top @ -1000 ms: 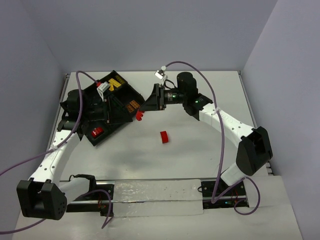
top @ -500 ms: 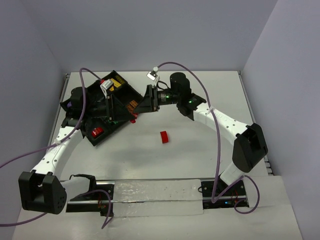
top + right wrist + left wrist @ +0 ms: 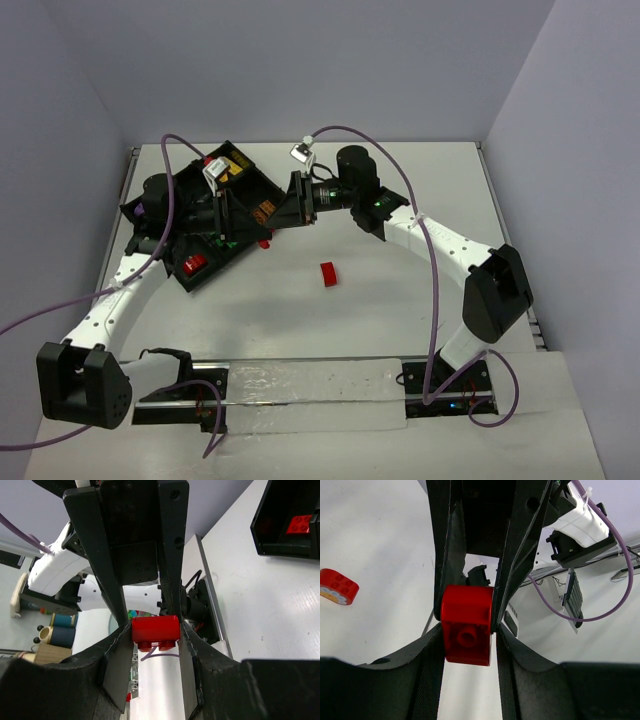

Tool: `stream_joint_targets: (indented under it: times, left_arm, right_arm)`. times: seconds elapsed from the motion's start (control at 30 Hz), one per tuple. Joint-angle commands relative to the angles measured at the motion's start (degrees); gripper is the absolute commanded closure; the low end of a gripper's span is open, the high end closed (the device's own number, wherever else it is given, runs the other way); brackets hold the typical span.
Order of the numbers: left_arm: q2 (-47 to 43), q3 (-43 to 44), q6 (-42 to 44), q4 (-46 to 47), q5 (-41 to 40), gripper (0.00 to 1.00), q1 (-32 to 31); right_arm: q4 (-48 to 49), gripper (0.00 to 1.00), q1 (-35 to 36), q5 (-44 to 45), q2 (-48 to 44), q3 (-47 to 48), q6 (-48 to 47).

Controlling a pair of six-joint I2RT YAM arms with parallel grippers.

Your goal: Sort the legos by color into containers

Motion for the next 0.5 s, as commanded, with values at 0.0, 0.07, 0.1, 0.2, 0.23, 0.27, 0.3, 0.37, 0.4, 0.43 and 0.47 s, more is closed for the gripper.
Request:
stream_joint_targets:
  times: [0.0,0.07,0.1,0.2,0.23,0.27,0.3,0.37,0.4,0.43,0.47]
  left_arm:
    - [-0.8,0.2,-0.4,1.8,-1.2,1.0,-0.3]
    - [-0.8,0.5,0.4,0.6,-1.5,1.0,-0.3]
    - [-0.8,0.8,1.5,-0.9,-1.8,1.0,-0.3]
    - [-0.6,1.7,3.6,-3.7,-2.4,1.0,-0.3]
    - [-0.5,1.9,4.1,-4.2,-2.6,1.0,-0.3]
    - [-0.5,1.9,4.3,-4.6,-2.8,1.0,-0.2]
    - [-0.4,1.8,4.4,-5.0,-2.9,1.0,-0.2]
    - [-0.3,1.7,4.4,-5.0,-3.3,1.0,-0.2]
    - [-0.1,1.5,4.3,-5.0,-3.5,1.0,0.0]
    - [0.0,1.5,4.3,-5.0,-3.8,1.0,0.0]
    - [0.1,1.5,4.2,-4.9,-3.9,1.0,0.0]
  right_arm:
    - [2.6,0.99,0.1,2.6,0.8,1.5,0.6]
    - [2.0,0.92,-0.1,3.3,1.0,1.9,0.9]
    - [1.2,0.76,-0.4,4.2,1.1,2.0,0.9]
    - [-0.4,0.29,-1.7,8.1,0.0,1.4,1.4]
    - [-1.0,0.23,-2.0,9.3,-0.6,1.0,1.6]
    - [-1.2,0.21,-2.6,10.3,-1.1,0.6,2.1]
    - [-1.1,0.2,-3.4,11.8,-1.8,-0.3,2.5]
    - [-1.4,0.17,-4.4,12.8,-3.1,-0.8,2.8]
    - [-2.3,0.16,-4.9,13.6,-3.7,-0.7,2.3]
    - [-3.1,0.16,-5.2,14.2,-4.2,-0.6,1.7]
    - [-3.3,0.16,-5.3,14.6,-4.4,-0.6,1.2]
